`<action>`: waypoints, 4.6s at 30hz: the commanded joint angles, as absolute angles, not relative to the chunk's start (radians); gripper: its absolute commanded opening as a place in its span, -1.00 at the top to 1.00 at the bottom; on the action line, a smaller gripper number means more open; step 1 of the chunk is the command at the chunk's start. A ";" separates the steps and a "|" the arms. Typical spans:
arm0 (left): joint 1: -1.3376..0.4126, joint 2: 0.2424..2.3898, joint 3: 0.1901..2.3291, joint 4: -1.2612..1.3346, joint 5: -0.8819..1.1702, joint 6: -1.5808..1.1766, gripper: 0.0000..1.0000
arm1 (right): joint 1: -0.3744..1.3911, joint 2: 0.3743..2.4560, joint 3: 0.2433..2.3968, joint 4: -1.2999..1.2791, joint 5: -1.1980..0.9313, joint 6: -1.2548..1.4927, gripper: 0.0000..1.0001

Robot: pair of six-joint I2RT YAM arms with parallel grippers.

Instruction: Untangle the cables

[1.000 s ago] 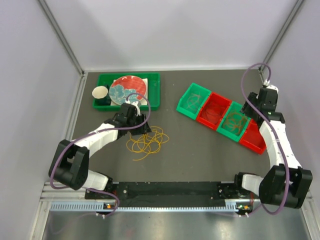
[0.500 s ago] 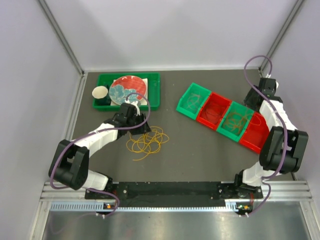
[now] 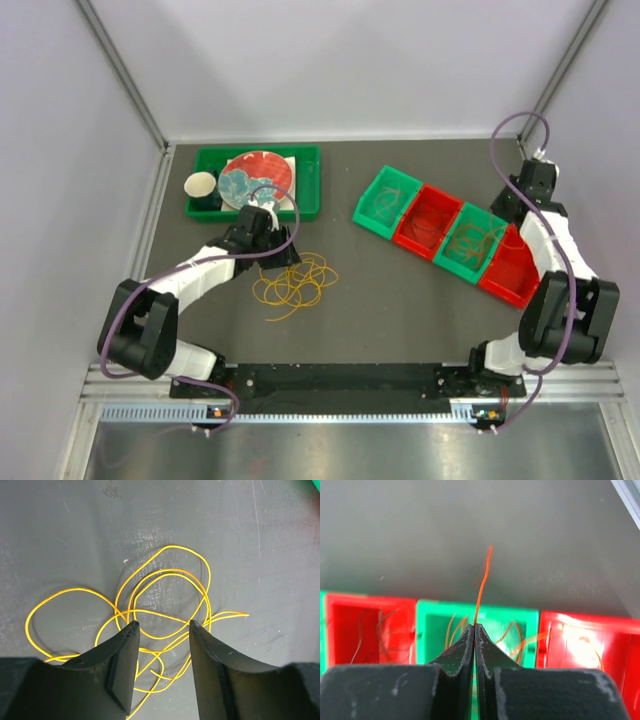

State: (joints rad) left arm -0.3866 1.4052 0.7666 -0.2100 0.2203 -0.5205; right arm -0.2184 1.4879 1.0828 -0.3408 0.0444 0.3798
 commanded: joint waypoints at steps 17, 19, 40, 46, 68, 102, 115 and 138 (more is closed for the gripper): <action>-0.377 1.312 0.698 -0.164 0.219 -0.531 0.03 | -0.134 1.215 0.896 -0.187 -0.412 0.538 1.00; -0.376 1.298 0.692 -0.170 0.216 -0.529 0.03 | -0.104 1.235 0.897 -0.149 -0.426 0.561 1.00; -0.368 1.253 0.681 -0.212 0.195 -0.520 0.02 | -0.268 1.376 0.707 0.224 -0.509 0.730 1.00; -0.364 1.255 0.687 -0.218 0.189 -0.517 0.00 | -0.273 1.321 0.716 0.105 -0.220 0.716 1.00; -0.364 1.256 0.663 -0.198 0.232 -0.519 -0.07 | -0.124 1.537 0.819 -0.123 0.101 0.773 1.00; -0.364 1.255 0.647 -0.127 0.353 -0.529 -0.07 | -0.091 1.198 0.954 -0.414 0.086 0.482 -0.53; -0.364 1.232 0.647 -0.130 0.357 -0.525 -0.06 | -0.235 0.928 0.677 -0.454 0.175 0.446 -0.22; -0.365 1.266 0.653 -0.121 0.371 -0.525 -0.06 | -0.383 0.979 0.545 -0.364 0.135 0.486 -0.02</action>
